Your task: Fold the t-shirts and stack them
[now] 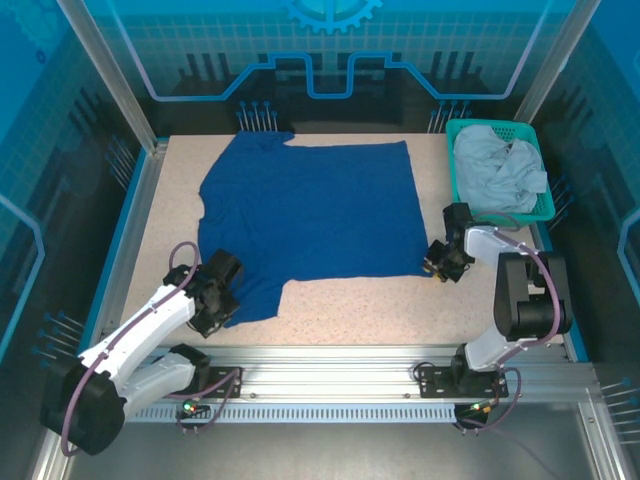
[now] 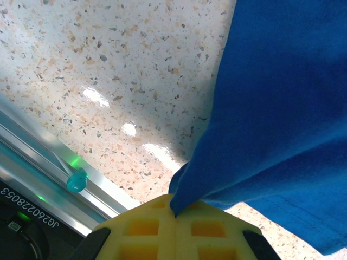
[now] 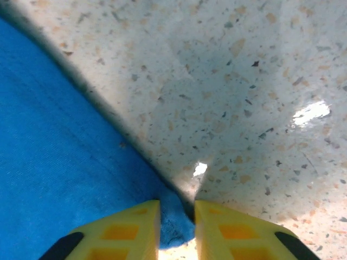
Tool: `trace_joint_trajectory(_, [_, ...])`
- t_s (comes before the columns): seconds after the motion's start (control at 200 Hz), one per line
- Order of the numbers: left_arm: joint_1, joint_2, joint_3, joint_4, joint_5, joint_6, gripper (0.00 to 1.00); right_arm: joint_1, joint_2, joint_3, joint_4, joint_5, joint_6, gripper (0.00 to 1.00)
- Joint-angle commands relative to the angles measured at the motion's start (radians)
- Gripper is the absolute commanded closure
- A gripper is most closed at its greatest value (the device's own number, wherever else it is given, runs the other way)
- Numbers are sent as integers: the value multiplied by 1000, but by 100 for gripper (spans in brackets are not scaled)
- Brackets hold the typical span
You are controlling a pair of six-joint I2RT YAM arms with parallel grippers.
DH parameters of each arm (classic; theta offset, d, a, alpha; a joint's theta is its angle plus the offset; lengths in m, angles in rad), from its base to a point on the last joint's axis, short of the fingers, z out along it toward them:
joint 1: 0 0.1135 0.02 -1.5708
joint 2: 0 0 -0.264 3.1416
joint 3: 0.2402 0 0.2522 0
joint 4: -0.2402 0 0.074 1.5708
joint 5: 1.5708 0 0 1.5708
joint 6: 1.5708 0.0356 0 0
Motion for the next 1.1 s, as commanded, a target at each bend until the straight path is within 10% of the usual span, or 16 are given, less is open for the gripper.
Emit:
trace_joint_trajectory(0.0, [9,6,43,-7,-29,17,100,25,19,17,-37,5,27,78])
trace_joint_trajectory(0.57, [9,22,70,18,-45,29,100,89,43,84,-179,85,60,65])
trace_joint_trajectory(1.095, [9,-71,162,-18,-143,23,100,135,23,143,-149,131,18,100])
